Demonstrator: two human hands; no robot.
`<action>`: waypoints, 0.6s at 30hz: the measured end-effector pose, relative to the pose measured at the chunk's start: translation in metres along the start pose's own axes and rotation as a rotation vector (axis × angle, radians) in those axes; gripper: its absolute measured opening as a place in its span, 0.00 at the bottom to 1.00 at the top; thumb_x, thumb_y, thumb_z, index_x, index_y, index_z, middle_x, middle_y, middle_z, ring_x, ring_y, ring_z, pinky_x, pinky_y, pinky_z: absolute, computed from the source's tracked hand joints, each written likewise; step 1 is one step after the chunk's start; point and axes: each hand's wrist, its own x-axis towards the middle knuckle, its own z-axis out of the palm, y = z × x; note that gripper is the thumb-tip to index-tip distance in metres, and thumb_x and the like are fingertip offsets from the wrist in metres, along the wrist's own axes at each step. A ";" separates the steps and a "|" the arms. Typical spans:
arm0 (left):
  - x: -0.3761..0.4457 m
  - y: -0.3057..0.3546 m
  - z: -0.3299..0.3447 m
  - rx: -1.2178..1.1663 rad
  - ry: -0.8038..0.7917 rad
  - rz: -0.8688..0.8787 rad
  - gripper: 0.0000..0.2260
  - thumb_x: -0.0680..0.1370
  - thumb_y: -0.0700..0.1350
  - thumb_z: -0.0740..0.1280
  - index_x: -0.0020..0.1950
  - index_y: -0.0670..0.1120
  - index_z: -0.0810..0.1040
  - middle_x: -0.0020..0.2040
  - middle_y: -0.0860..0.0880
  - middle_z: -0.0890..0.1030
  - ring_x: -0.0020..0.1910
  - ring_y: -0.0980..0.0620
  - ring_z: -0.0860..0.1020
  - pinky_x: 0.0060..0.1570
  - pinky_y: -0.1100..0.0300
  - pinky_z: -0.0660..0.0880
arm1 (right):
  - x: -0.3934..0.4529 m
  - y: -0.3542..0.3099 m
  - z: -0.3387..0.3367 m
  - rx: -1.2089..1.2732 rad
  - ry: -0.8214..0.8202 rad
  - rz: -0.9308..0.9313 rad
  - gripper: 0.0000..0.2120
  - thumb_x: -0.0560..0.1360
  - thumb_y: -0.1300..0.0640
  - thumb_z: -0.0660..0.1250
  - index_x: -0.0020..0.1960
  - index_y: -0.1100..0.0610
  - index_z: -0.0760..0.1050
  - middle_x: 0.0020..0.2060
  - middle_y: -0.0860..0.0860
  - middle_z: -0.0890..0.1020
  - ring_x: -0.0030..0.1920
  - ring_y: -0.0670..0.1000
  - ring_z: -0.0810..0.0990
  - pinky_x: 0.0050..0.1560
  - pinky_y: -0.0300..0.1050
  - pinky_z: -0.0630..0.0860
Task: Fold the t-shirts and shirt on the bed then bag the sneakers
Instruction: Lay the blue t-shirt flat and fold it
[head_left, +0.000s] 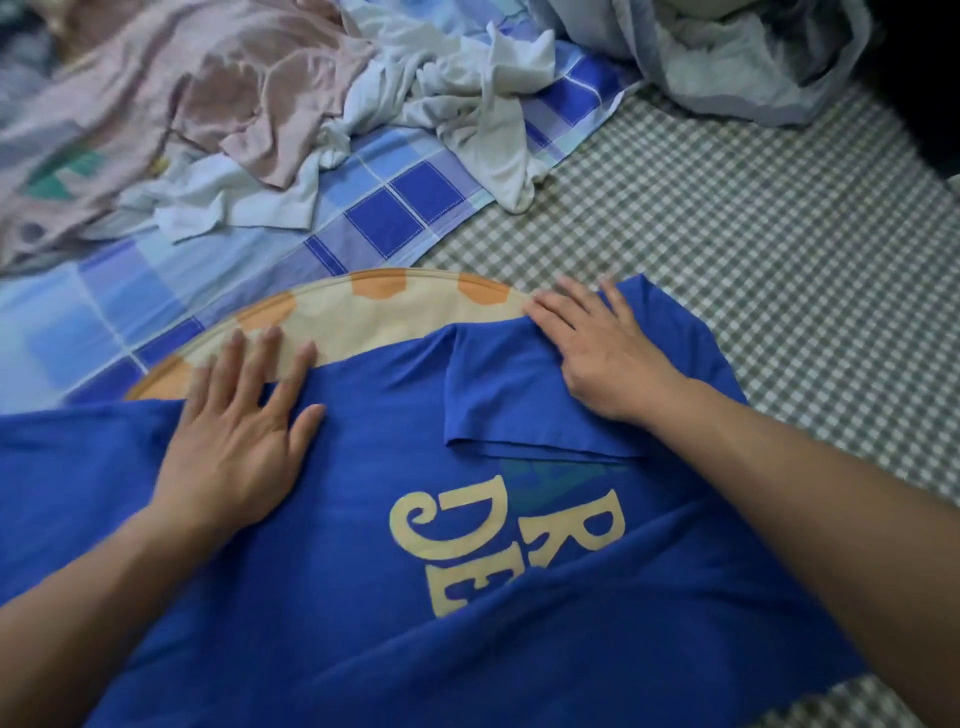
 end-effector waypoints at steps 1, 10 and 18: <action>-0.013 -0.025 -0.004 0.011 0.024 -0.017 0.29 0.83 0.61 0.45 0.82 0.51 0.57 0.81 0.41 0.58 0.80 0.37 0.54 0.78 0.42 0.49 | 0.002 -0.002 -0.004 0.004 -0.028 -0.003 0.32 0.78 0.63 0.58 0.80 0.52 0.57 0.77 0.51 0.62 0.78 0.55 0.55 0.79 0.60 0.40; -0.046 -0.127 -0.034 0.179 0.002 -0.065 0.18 0.81 0.61 0.59 0.47 0.47 0.72 0.42 0.42 0.81 0.45 0.39 0.81 0.55 0.40 0.66 | 0.019 -0.011 -0.035 -0.254 -0.164 0.038 0.13 0.74 0.58 0.65 0.58 0.53 0.70 0.55 0.51 0.74 0.62 0.54 0.71 0.76 0.56 0.52; -0.075 -0.131 -0.078 0.008 0.102 0.076 0.14 0.77 0.49 0.73 0.42 0.45 0.71 0.29 0.41 0.77 0.31 0.36 0.78 0.36 0.51 0.67 | -0.019 -0.019 -0.071 -0.113 -0.133 0.063 0.07 0.72 0.61 0.66 0.46 0.52 0.70 0.50 0.54 0.82 0.56 0.56 0.79 0.78 0.52 0.54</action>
